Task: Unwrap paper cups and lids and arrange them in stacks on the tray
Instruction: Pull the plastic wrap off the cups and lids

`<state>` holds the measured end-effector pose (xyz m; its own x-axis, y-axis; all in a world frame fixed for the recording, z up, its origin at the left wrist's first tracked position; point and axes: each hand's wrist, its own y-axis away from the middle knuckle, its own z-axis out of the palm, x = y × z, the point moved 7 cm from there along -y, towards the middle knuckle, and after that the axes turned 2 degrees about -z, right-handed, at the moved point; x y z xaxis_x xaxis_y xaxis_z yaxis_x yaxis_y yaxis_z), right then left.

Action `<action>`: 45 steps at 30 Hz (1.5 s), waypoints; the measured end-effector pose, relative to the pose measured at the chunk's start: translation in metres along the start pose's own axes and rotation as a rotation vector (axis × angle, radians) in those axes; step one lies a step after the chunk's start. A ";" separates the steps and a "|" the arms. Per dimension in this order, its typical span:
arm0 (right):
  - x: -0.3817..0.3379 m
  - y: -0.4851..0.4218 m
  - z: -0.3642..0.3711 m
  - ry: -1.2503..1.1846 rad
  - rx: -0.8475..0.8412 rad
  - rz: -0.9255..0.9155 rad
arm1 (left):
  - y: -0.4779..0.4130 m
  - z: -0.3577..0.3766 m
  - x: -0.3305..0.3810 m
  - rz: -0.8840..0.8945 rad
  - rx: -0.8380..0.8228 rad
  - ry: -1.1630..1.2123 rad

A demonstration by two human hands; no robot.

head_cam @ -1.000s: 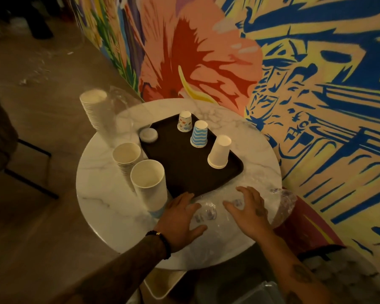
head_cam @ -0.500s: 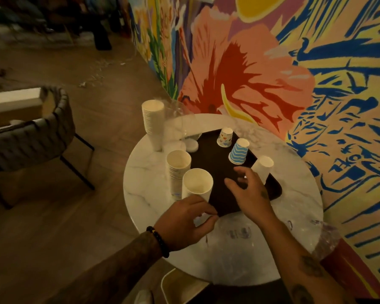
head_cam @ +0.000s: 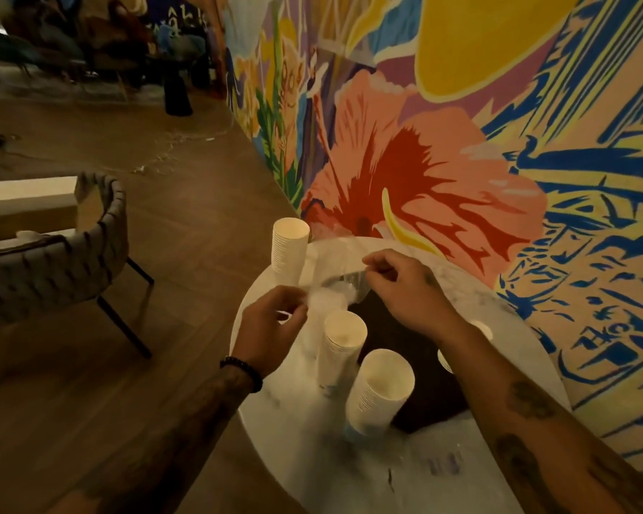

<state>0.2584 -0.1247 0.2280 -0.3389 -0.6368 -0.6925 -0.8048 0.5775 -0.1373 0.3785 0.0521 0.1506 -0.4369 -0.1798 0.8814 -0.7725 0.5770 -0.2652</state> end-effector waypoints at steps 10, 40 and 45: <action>-0.001 -0.041 0.083 0.052 0.003 0.314 | -0.060 0.050 -0.093 -0.170 -0.489 -0.100; -0.041 -0.073 0.205 0.441 -0.616 0.339 | -0.084 0.027 -0.178 -0.139 -0.790 0.037; -0.025 -0.073 0.202 0.513 -0.625 0.397 | -0.083 0.048 -0.187 -0.149 -0.807 0.053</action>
<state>0.4239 -0.0477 0.1125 -0.7035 -0.6862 -0.1850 -0.6499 0.5158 0.5582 0.5017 -0.0004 -0.0110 -0.3183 -0.2735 0.9077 -0.2429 0.9490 0.2008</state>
